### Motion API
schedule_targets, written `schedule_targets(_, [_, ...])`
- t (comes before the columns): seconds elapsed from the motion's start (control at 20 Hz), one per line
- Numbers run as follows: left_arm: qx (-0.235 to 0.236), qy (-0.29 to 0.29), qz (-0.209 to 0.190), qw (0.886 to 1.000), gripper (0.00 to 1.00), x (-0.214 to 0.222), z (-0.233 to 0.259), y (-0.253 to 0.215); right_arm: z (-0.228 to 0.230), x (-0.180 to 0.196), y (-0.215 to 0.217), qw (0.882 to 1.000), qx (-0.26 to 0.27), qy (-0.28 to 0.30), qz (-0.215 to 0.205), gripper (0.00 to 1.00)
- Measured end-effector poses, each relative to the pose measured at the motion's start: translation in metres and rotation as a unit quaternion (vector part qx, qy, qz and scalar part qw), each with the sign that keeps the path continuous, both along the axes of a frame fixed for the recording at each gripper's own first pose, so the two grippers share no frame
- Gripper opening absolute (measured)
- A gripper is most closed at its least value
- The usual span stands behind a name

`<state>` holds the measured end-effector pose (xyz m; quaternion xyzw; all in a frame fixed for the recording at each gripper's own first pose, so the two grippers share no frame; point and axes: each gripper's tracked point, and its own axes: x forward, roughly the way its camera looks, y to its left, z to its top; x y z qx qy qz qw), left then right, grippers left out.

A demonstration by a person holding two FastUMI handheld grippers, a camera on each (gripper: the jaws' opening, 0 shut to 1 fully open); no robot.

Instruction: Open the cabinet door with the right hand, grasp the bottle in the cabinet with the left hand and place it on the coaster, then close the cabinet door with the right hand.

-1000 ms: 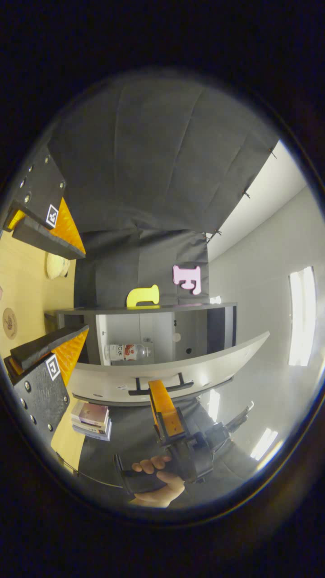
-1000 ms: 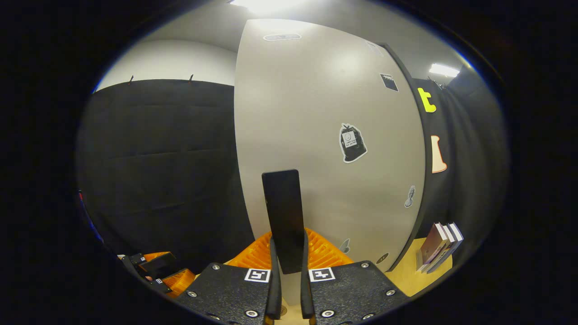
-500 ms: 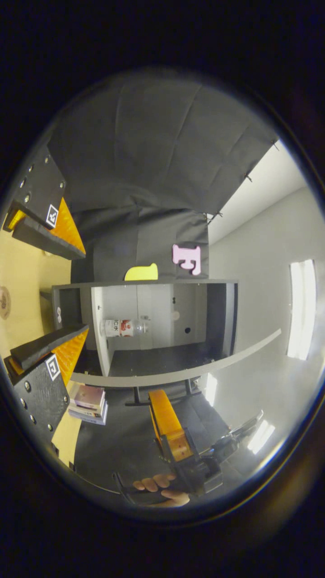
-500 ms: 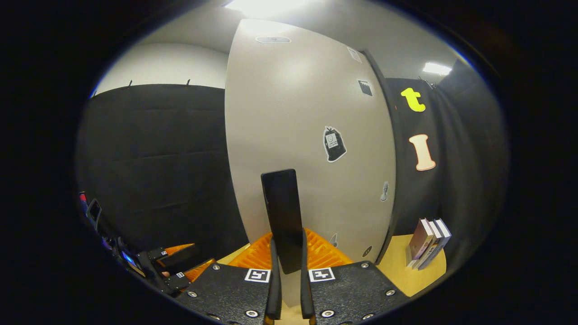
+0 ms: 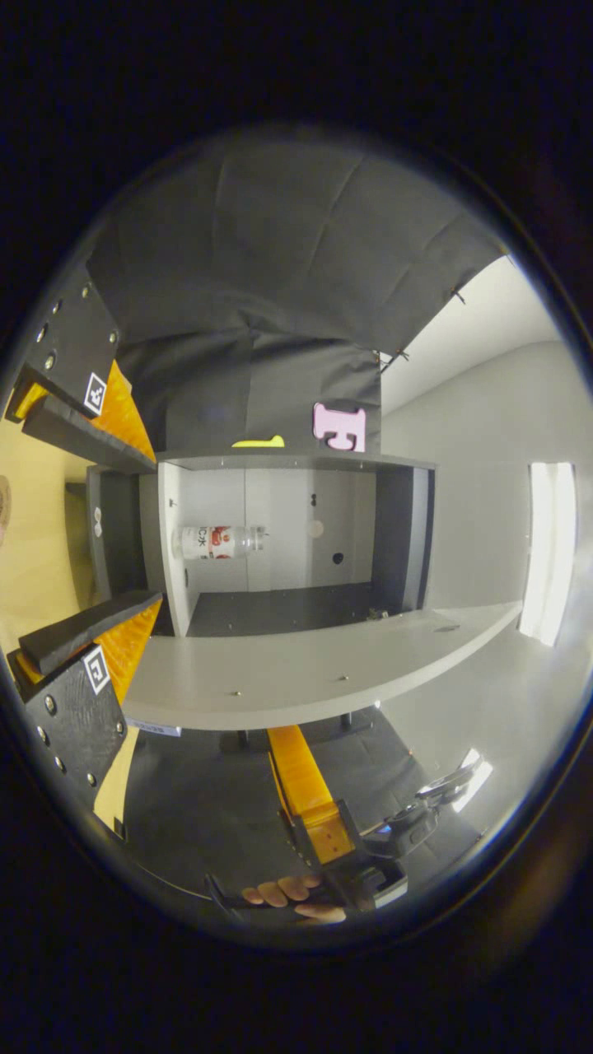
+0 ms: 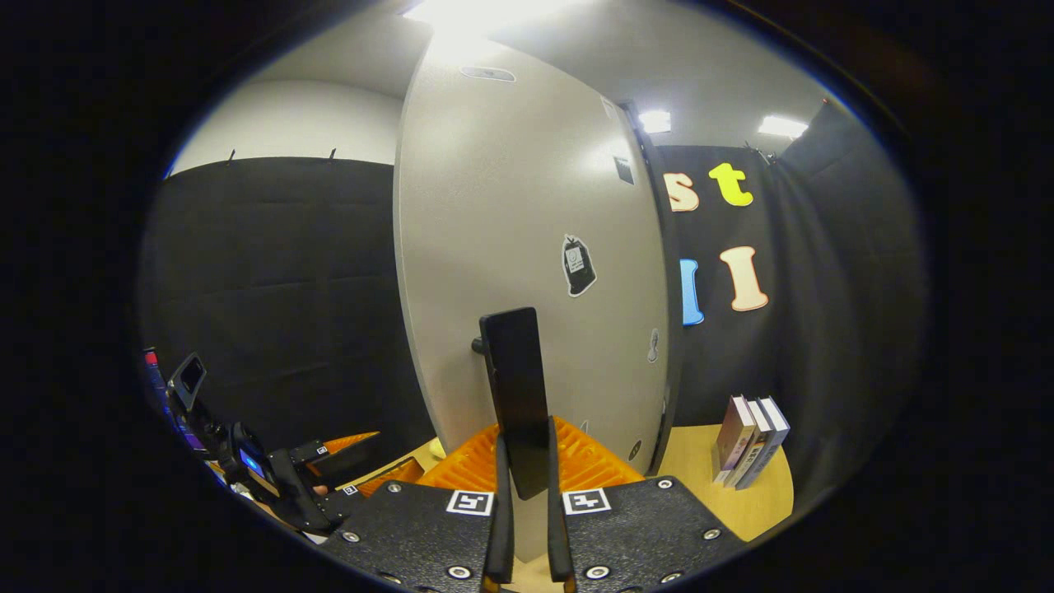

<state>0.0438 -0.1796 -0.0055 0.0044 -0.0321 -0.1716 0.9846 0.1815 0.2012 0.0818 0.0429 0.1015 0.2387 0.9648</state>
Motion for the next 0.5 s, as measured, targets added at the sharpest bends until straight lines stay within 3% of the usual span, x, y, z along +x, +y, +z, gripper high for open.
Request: schedule_targets(0.5, [-0.01, 0.004, -0.023, 1.0, 0.89, 0.007, -0.001, -0.043, -0.002, 0.004, -0.032, 0.998, 0.0, -0.001, -0.056, 0.14])
